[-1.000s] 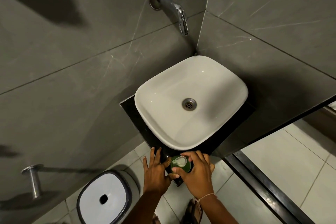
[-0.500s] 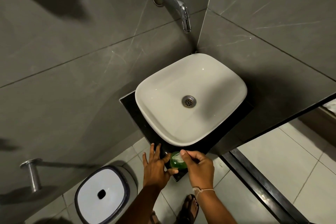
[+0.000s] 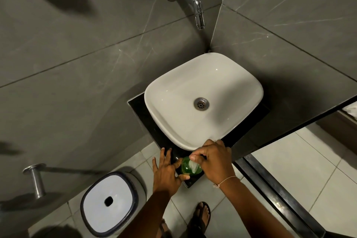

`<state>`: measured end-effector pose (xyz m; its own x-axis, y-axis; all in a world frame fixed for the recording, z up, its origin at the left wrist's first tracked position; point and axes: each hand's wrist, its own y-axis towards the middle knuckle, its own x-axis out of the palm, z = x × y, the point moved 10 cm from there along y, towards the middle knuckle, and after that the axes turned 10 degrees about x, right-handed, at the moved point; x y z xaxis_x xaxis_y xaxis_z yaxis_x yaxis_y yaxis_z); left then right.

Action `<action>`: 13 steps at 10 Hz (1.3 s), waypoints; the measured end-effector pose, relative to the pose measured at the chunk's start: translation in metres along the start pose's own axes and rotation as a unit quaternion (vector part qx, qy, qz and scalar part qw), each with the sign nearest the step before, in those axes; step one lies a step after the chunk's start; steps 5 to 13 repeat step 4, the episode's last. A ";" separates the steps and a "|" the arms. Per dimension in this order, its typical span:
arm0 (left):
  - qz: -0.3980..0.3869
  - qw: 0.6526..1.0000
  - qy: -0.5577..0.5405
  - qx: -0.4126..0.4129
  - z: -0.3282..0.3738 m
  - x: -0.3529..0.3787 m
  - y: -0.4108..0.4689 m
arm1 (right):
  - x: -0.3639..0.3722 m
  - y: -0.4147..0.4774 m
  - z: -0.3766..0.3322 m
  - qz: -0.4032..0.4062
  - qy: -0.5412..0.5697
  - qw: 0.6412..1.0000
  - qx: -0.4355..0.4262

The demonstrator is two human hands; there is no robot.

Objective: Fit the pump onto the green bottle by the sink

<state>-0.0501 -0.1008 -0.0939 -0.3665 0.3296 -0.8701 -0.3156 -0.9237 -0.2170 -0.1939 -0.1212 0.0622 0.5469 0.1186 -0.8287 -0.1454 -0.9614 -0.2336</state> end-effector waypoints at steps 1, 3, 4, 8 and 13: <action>-0.003 1.000 0.001 -0.003 0.000 -0.001 0.000 | 0.001 0.004 -0.003 -0.023 -0.017 0.999 -0.023; -0.012 1.000 -0.005 0.001 0.005 -0.007 0.000 | 0.004 0.010 -0.005 -0.068 -0.015 0.997 -0.034; -0.033 0.999 0.009 0.025 0.005 -0.001 -0.007 | -0.005 0.007 0.002 -0.078 0.140 0.987 0.002; -0.033 0.999 0.009 0.025 0.005 -0.001 -0.007 | -0.005 0.007 0.002 -0.078 0.140 0.987 0.002; -0.033 0.999 0.009 0.025 0.005 -0.001 -0.007 | -0.005 0.007 0.002 -0.078 0.140 0.987 0.002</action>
